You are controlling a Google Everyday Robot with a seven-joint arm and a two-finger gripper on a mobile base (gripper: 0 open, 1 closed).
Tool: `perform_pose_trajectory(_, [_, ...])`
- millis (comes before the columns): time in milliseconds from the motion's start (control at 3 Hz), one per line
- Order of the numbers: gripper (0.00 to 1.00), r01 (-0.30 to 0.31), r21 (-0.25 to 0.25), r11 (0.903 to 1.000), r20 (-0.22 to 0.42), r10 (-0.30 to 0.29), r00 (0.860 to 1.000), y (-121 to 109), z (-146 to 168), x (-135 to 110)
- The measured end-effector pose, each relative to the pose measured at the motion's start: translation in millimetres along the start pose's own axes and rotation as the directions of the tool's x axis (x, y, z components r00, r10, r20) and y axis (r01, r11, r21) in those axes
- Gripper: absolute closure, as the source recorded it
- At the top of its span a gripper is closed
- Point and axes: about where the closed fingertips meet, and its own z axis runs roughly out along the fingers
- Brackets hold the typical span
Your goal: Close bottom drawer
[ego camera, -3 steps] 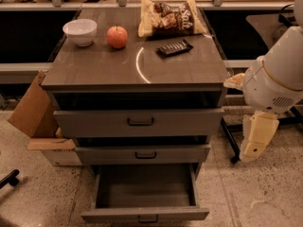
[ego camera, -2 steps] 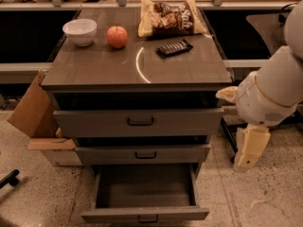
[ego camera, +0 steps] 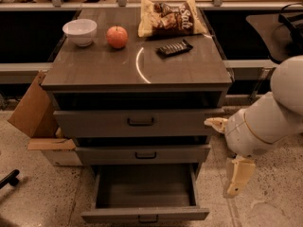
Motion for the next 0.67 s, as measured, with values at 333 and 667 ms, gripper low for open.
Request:
perform_pose_trajectory(333, [0.0, 0.003, -0.05, 0.9988, 0.04, -0.001, 0.999, 13.4, 44.2, 2.9])
perform_pose_trajectory(667, [0.0, 0.003, -0.05, 0.9987, 0.04, -0.001, 0.999, 13.4, 44.3, 2.8])
